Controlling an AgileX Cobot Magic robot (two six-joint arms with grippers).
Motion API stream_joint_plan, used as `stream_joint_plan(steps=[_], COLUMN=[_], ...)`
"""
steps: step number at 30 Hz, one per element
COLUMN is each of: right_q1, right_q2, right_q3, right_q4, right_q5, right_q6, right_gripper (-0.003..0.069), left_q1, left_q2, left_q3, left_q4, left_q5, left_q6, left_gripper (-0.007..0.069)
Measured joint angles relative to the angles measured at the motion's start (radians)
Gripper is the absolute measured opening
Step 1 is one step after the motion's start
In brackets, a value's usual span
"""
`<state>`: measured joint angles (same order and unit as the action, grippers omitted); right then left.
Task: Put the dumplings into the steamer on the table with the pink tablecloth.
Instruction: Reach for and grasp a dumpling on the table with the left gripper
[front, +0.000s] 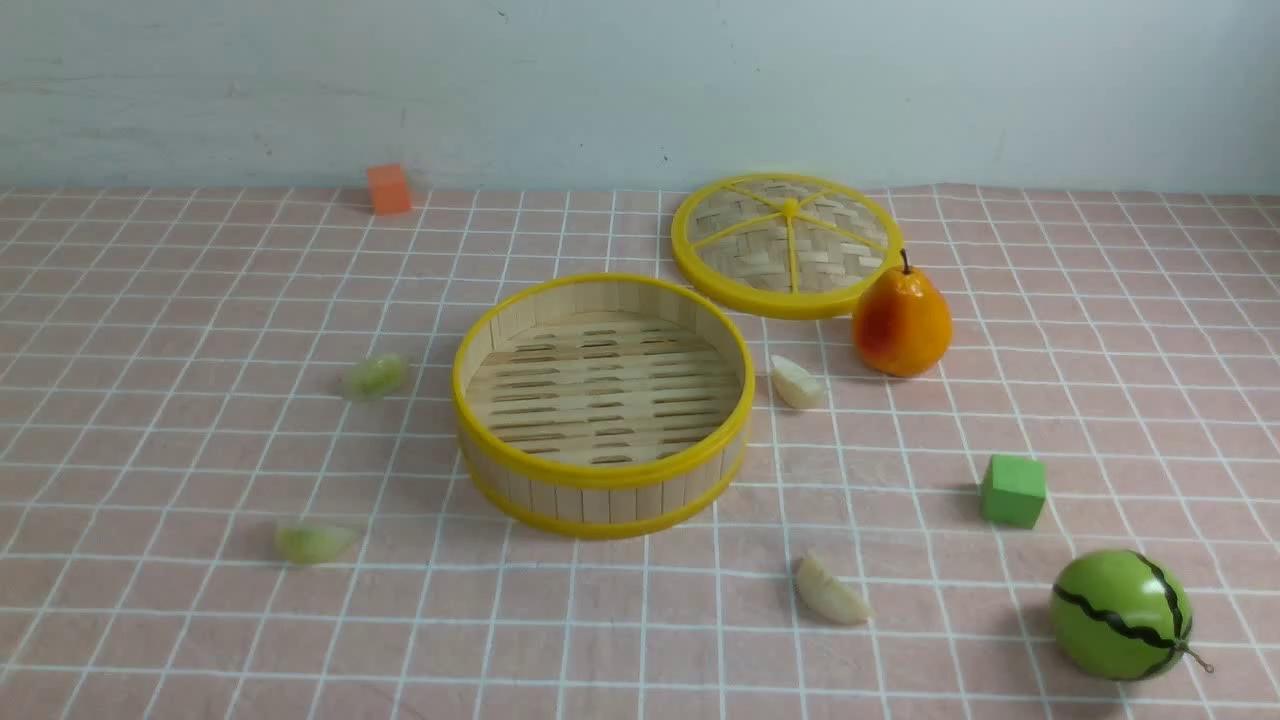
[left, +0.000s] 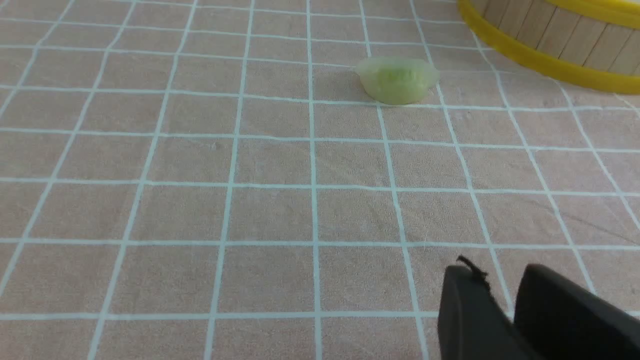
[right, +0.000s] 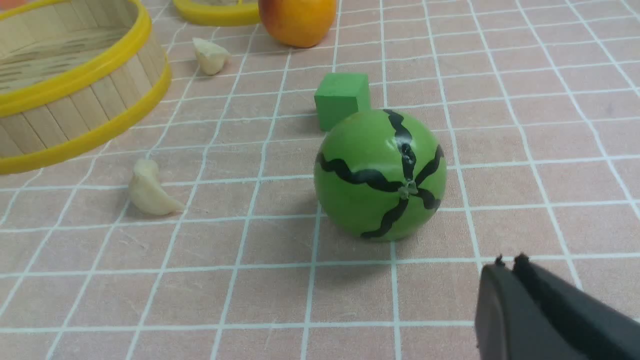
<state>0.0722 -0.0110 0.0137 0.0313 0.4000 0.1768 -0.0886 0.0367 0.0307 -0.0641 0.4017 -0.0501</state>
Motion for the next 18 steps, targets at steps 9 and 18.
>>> stream_joint_plan(steps=[9,18], right_q1=[0.000,0.000], right_q2=[0.000,0.000], right_q3=[0.000,0.000], right_q4=[0.000,-0.001], right_q5=[0.000,0.000], right_q6=[0.000,0.000], right_gripper=[0.0032,0.0042], left_q1=[0.000,0.000], left_q2=[0.000,0.000], left_q3=[0.000,0.000], left_q4=[0.000,0.003], left_q5=[0.000,0.000], left_q6=[0.000,0.000], left_gripper=[0.0158,0.0164])
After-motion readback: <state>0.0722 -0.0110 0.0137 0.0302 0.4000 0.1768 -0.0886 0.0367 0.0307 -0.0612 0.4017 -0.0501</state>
